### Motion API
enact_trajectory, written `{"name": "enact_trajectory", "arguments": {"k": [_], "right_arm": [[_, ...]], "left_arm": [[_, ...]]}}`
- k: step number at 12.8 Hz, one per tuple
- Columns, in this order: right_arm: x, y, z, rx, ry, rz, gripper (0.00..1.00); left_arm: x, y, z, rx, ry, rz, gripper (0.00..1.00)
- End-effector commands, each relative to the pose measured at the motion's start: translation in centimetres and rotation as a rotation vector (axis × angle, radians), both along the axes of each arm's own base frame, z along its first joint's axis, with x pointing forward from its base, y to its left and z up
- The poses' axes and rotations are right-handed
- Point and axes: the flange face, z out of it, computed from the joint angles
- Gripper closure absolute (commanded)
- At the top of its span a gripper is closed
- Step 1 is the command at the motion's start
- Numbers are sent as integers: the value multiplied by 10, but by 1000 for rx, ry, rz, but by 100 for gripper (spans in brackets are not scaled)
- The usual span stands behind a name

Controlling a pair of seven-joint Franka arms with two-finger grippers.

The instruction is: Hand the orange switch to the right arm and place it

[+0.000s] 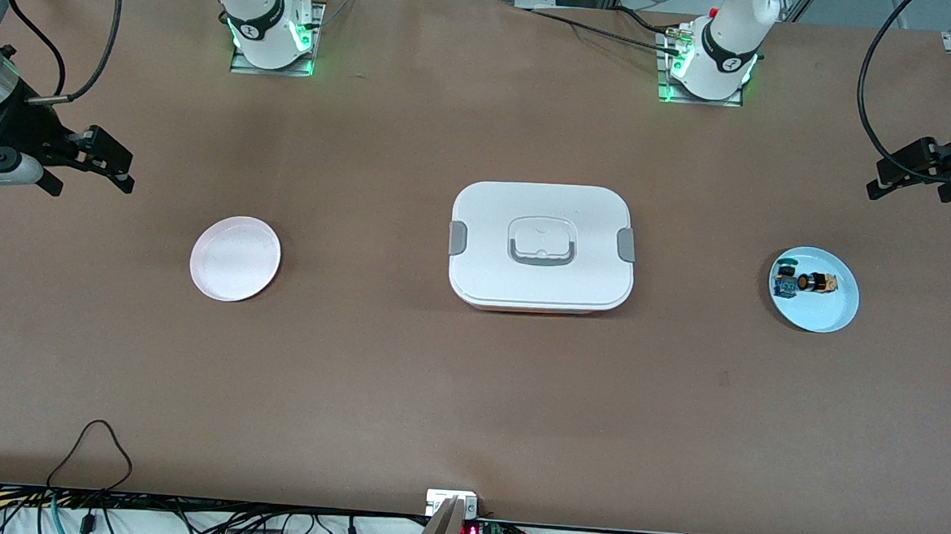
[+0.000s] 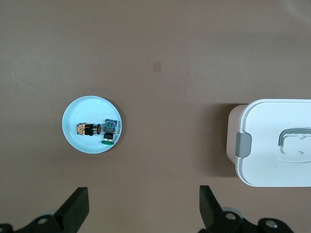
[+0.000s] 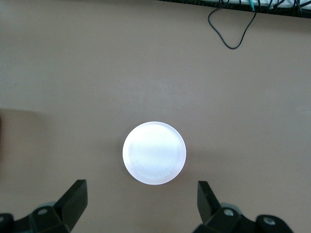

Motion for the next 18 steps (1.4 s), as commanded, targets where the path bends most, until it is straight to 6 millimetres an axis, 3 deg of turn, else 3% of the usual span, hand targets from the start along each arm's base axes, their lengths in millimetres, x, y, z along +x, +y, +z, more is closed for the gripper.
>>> {"name": "enact_trajectory", "arguments": {"k": [1, 6, 10, 12, 13, 16, 18], "right_arm": [[-1, -6, 1, 15, 14, -12, 0], [-1, -2, 1, 15, 13, -6, 0], [-1, -2, 2, 13, 11, -3, 0], [-3, 4, 4, 13, 11, 8, 0], [-3, 11, 4, 12, 10, 17, 0], [-4, 13, 4, 13, 16, 20, 0], [-4, 8, 3, 12, 23, 11, 0]], "left_arm": [[-5, -1, 6, 24, 2, -17, 0], [0, 0, 0, 25, 15, -13, 0], [19, 0, -40, 19, 83, -20, 0], [20, -10, -51, 24, 110, -31, 0], [20, -10, -71, 20, 152, -33, 0], [21, 7, -107, 7, 223, -6, 0], [25, 48, -130, -5, 256, 58, 0]]}}
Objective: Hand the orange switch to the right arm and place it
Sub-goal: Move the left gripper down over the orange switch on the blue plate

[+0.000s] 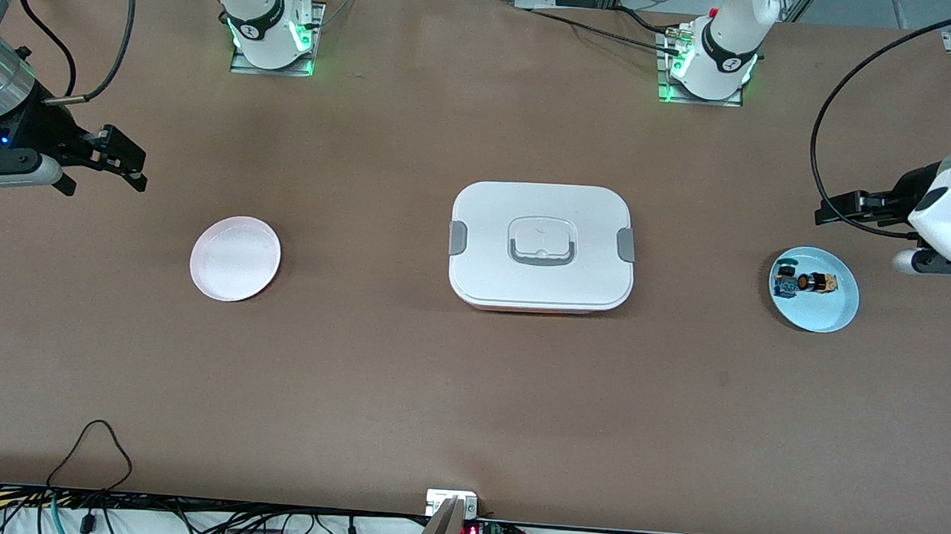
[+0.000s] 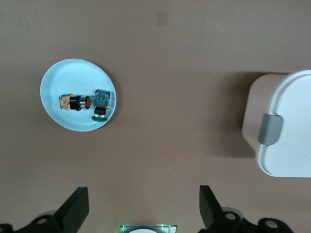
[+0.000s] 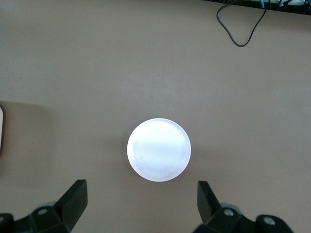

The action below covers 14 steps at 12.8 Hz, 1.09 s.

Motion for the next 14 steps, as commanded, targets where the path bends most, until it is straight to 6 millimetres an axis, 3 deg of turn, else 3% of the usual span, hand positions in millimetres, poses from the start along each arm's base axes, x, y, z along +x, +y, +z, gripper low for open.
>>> {"name": "enact_trajectory", "arguments": {"k": [1, 5, 9, 14], "right_arm": [[-3, -4, 5, 13, 9, -7, 0], [-3, -1, 5, 12, 9, -3, 0], [-4, 1, 5, 11, 15, 0, 0], [-5, 3, 6, 12, 20, -3, 0]], "left_arm": [[1, 50, -24, 13, 29, 61, 0], [-12, 77, -96, 60, 50, -39, 0], [-29, 100, -157, 58, 39, -18, 0], [-26, 133, -222, 50, -22, -49, 0]]}}
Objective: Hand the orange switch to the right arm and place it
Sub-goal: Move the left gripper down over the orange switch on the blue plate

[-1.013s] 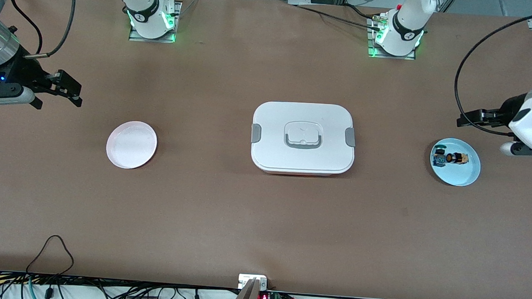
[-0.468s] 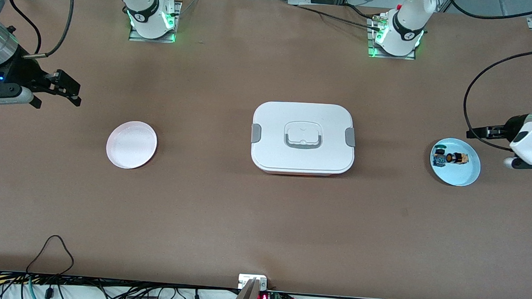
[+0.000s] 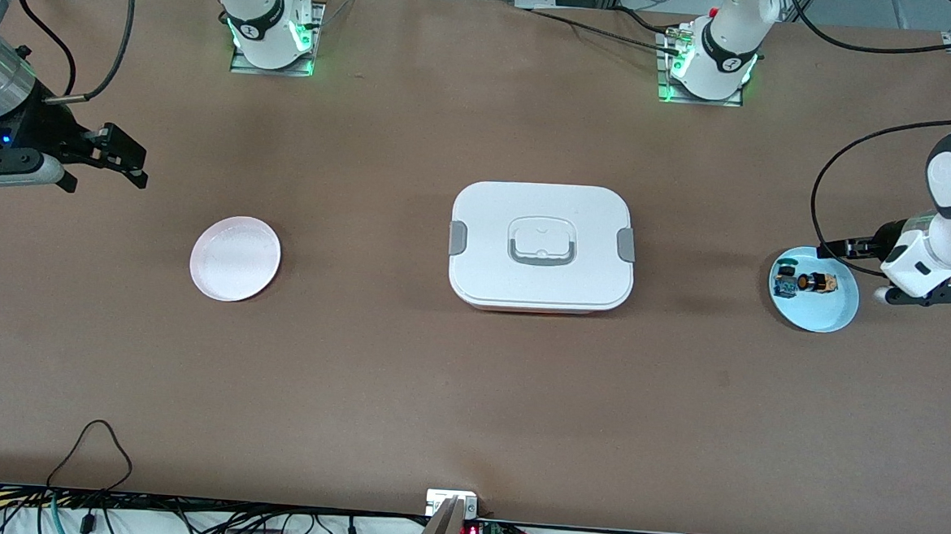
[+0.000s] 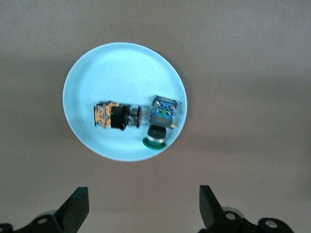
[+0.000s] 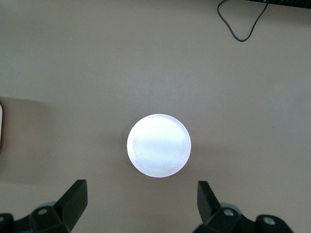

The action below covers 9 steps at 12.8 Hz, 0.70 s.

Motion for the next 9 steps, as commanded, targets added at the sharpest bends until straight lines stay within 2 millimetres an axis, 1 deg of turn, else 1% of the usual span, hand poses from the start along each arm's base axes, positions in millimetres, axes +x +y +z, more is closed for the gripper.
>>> {"name": "enact_trajectory", "arguments": {"k": [1, 6, 9], "right_arm": [[-4, 3, 7, 13, 5, -3, 0], [-4, 3, 6, 12, 7, -1, 0], [-4, 3, 6, 12, 7, -3, 0]], "left_arm": [[3, 24, -31, 0, -23, -70, 0], [8, 24, -65, -12, -27, -111, 0], [13, 26, -83, -18, -69, -197, 0]]}}
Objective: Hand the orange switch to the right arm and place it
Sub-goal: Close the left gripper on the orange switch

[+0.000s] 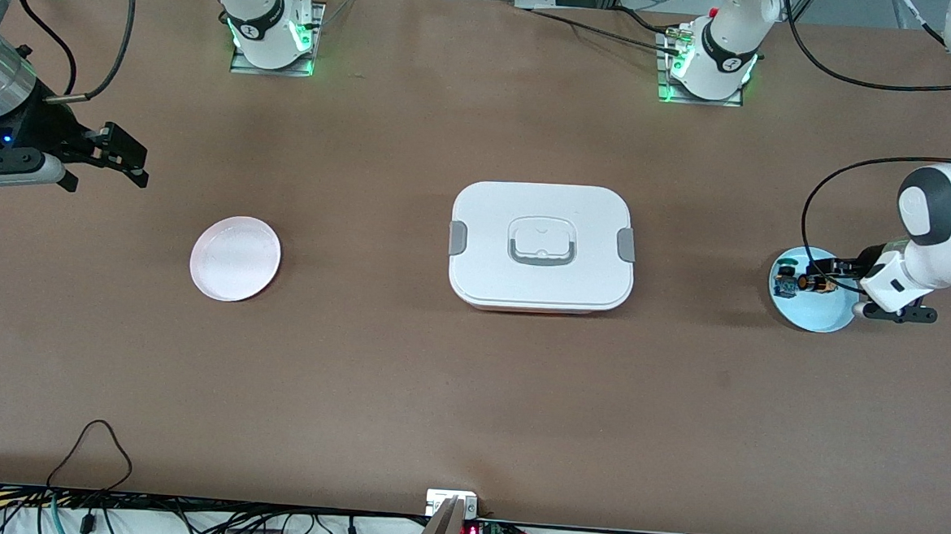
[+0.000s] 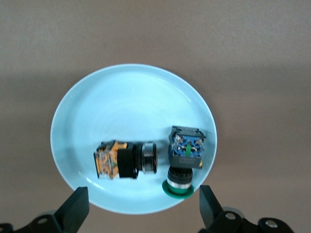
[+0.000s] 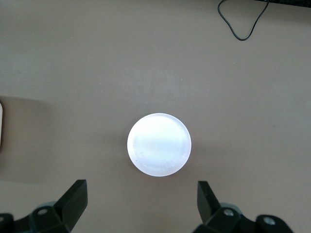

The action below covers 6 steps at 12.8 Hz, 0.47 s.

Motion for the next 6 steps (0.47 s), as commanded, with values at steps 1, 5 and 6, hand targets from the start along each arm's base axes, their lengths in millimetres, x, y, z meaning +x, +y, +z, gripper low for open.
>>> {"name": "enact_trajectory", "arguments": {"k": [1, 5, 6], "right_arm": [[-3, 2, 6, 13, 3, -4, 0], [-3, 2, 6, 13, 5, -5, 0], [-3, 0, 5, 12, 6, -5, 0]], "left_arm": [[6, 4, -11, 8, -35, -92, 0], [7, 15, -24, 8, -58, -125, 0], [5, 20, -25, 7, -58, -117, 0]]}}
